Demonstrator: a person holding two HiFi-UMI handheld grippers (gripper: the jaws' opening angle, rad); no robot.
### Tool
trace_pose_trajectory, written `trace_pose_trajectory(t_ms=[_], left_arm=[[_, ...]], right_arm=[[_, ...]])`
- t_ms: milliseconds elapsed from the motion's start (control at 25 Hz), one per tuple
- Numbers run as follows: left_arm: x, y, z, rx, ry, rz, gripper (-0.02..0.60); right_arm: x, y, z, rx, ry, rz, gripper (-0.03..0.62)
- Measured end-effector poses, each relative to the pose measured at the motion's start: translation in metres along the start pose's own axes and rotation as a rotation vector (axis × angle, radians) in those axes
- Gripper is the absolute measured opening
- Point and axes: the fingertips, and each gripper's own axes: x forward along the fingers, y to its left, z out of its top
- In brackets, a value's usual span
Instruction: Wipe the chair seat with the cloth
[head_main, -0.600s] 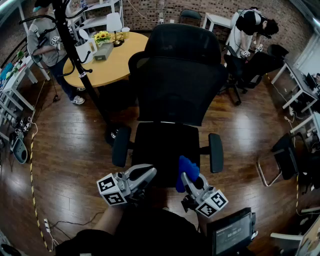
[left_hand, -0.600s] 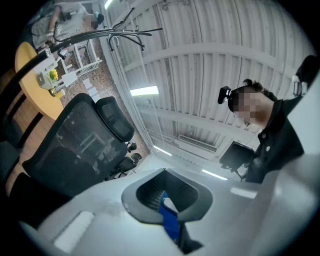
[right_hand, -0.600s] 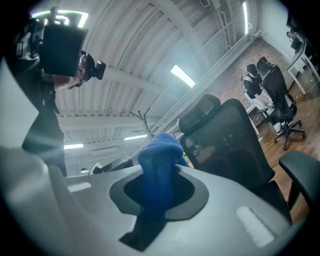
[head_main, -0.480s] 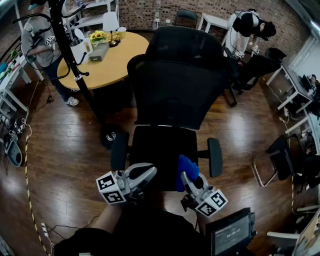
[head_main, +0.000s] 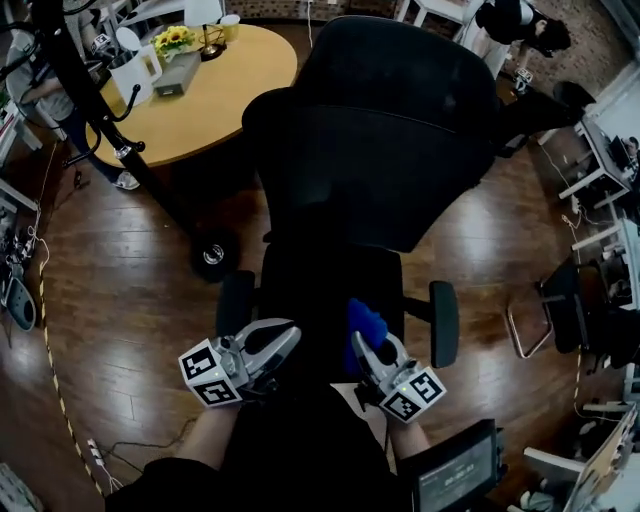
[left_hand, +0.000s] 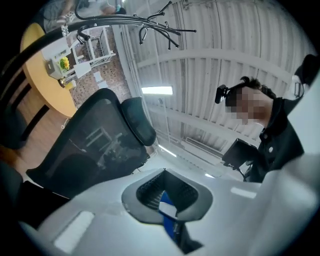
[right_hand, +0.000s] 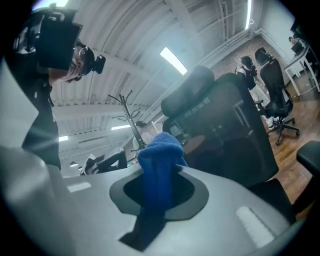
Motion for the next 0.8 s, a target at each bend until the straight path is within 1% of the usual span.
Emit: trace_pose_trajectory(t_ms=[120, 240, 440, 520, 640, 720, 800], left_arm=[[0.0, 0.038, -0.009, -0.021, -0.028, 0.098, 0.003], [-0.01, 0.072, -0.022, -0.056, -0.065, 0.191, 0.003], [-0.032, 0.11, -0.04, -0.087, -0.126, 0.262, 0.003], [-0.042, 0.115, -0.043, -0.088, -0.144, 0.298, 0.003], [-0.055, 0.114, -0.042, -0.071, -0.131, 0.349, 0.003], [-0.063, 0.115, -0.04, -0.082, -0.143, 0.356, 0.003], [-0.072, 0.118, -0.044, -0.092, -0.154, 0.359, 0.003]], right_arm=[[0.045, -0.05, -0.03, 0.006, 0.082, 0.021, 0.057], [0.104, -0.1, -0.081, -0.016, 0.2, 0.035, 0.057], [0.211, -0.167, -0.171, -0.048, 0.348, 0.031, 0.057], [0.248, -0.179, -0.206, -0.084, 0.416, 0.031, 0.057], [0.295, -0.191, -0.242, -0.146, 0.503, -0.009, 0.057], [0.314, -0.197, -0.265, -0.165, 0.559, -0.033, 0.057], [0.32, -0.197, -0.284, -0.199, 0.597, -0.037, 0.057]])
